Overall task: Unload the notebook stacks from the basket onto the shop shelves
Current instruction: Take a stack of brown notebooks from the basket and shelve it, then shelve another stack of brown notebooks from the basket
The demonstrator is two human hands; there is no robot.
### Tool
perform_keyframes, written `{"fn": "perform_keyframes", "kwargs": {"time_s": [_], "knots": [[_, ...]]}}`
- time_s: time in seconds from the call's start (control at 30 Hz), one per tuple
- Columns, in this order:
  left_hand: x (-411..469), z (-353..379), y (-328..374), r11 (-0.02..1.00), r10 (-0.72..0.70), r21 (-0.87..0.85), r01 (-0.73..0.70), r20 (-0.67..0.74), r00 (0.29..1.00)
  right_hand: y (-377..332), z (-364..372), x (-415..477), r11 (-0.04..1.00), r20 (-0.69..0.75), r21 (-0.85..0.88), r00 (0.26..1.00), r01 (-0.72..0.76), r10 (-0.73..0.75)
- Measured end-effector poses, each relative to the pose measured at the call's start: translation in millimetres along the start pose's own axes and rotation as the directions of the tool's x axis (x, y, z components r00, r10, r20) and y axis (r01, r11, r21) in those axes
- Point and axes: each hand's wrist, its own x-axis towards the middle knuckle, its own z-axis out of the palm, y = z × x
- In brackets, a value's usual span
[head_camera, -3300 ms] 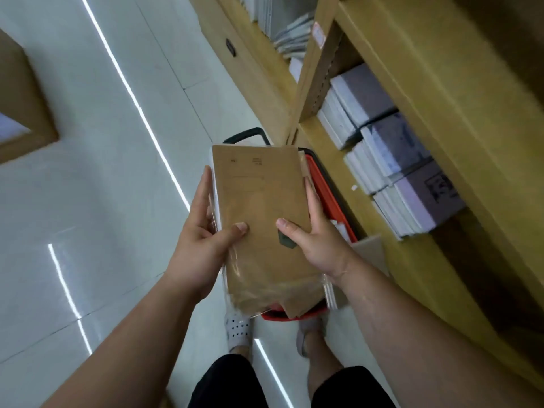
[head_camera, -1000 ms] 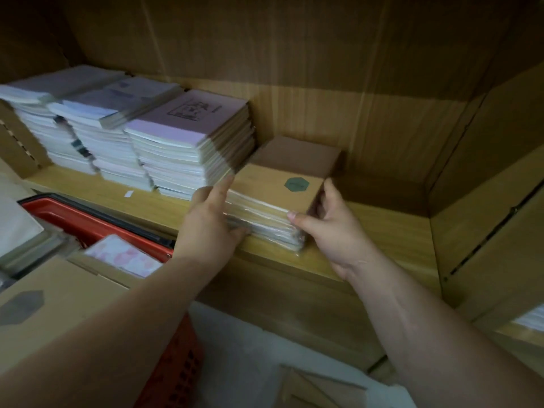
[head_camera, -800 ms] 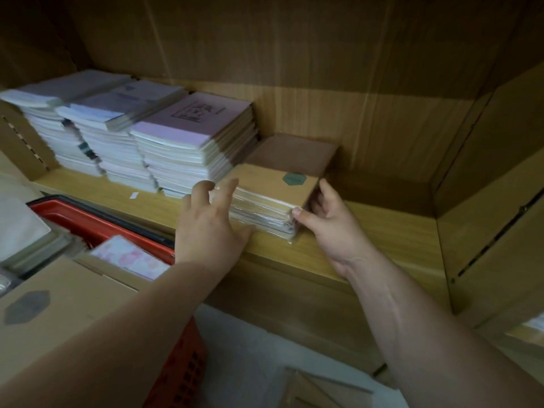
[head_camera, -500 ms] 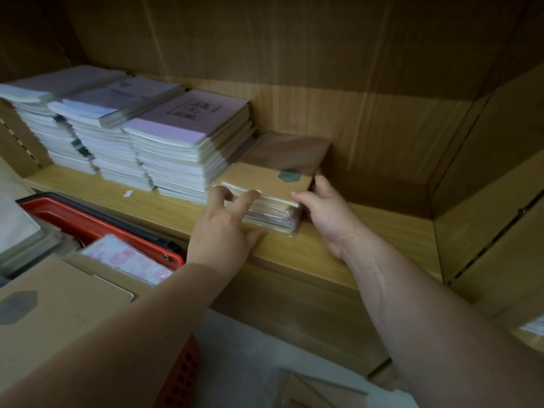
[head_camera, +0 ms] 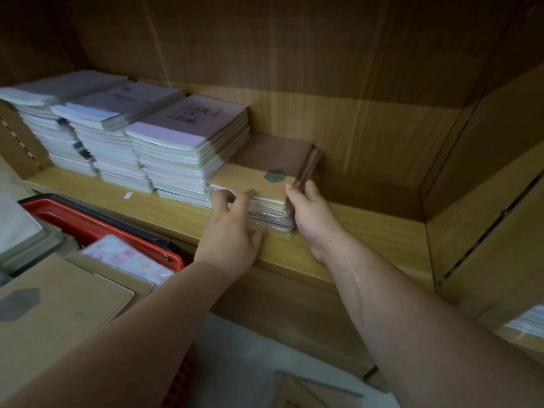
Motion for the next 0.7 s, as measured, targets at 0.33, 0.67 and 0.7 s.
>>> {"fn": "perform_keyframes", "kwargs": {"time_s": [0.33, 0.67, 0.7], "knots": [[-26.1, -17.0, -5.0, 0.998, 0.009, -0.064, 0.0, 0.147, 0.989, -7.6, -12.1, -15.6, 0.994, -0.047, 0.079, 0.995, -0.08, 0.083], [-152.0, 36.9, -9.1, 0.966, -0.062, -0.248, 0.077, 0.068, 0.996, 65.2, -15.5, -146.4, 0.67, -0.002, -0.531, 0.79, 0.519, -0.613], [-163.5, 49.0, -13.8, 0.963, -0.112, -0.229, 0.141, 0.136, 0.984, 81.8, -16.6, -154.2, 0.666, 0.049, -0.547, 0.814, 0.507, -0.579]]}}
